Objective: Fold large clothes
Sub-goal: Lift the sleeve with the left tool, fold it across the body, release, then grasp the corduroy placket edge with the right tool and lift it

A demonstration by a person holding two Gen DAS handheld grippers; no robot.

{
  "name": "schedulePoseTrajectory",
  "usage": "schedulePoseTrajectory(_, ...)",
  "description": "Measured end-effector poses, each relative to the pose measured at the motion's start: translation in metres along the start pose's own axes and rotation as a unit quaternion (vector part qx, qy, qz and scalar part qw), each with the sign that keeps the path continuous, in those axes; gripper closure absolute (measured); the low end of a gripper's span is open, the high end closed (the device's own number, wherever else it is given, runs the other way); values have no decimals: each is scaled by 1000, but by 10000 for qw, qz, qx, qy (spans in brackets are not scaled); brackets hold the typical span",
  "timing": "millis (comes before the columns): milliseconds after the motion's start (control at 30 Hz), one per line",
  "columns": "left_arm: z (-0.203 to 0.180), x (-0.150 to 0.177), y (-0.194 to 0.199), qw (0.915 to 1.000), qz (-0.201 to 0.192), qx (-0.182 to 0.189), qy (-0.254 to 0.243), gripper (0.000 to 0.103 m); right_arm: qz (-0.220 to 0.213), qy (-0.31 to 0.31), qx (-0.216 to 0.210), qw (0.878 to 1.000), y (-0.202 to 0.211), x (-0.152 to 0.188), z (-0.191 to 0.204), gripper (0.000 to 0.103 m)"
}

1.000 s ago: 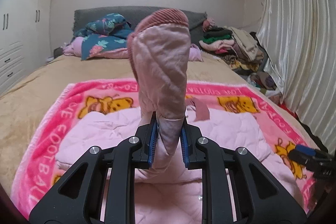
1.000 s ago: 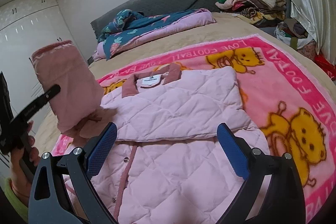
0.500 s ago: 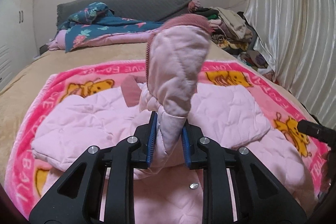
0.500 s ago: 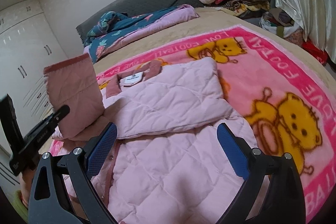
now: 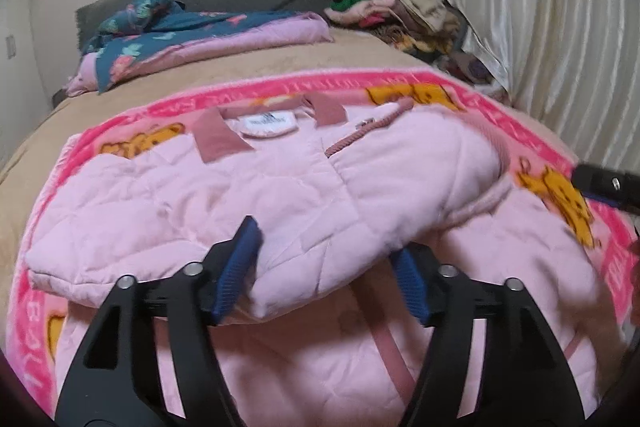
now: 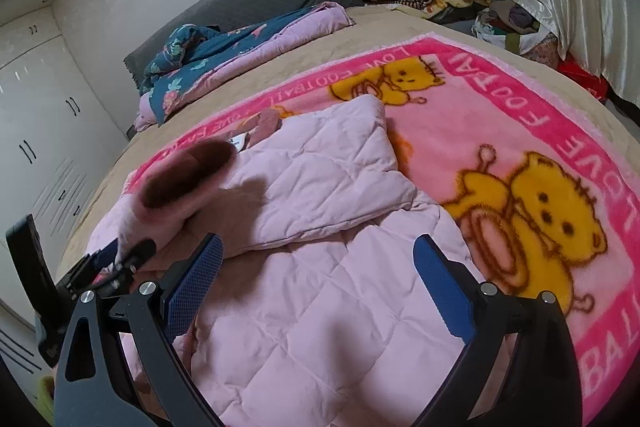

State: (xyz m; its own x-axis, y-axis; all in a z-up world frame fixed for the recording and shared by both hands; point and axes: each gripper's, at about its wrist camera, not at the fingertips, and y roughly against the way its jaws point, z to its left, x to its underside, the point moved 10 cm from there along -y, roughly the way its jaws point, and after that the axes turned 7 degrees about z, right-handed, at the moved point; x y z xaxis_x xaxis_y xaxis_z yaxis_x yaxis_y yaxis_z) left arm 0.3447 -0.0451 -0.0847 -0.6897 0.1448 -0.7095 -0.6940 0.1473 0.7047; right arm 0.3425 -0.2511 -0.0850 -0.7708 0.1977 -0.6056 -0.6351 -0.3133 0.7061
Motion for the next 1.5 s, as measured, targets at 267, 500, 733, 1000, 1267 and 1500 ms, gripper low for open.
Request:
schedulePoseTrajectory(267, -18, 16, 7, 9985, 243, 362, -336, 9, 71, 38, 49, 10000, -11, -2, 8, 8)
schedulePoseTrajectory(500, 17, 7, 19, 9993, 163, 342, 44, 9, 175, 256, -62, 9995, -23, -7, 33, 7)
schedulePoseTrajectory(733, 111, -5, 28, 9935, -4, -69, 1140, 9, 693, 414, -409, 9959, -62, 5, 69, 7)
schedulePoseTrajectory(1000, 209, 10, 37, 9740, -63, -652, 2171, 9, 1257, 325, -732, 9888, -106, 27, 98, 7)
schedulePoseTrajectory(1267, 248, 21, 42, 9611, -78, -841, 2629, 9, 1348, 186, -987, 9858, -114, 42, 108, 59)
schedulePoseTrajectory(1500, 261, 22, 49, 9550, -186, -835, 2839, 9, 532, 971, -1193, 9867, -62, 7, 139, 85)
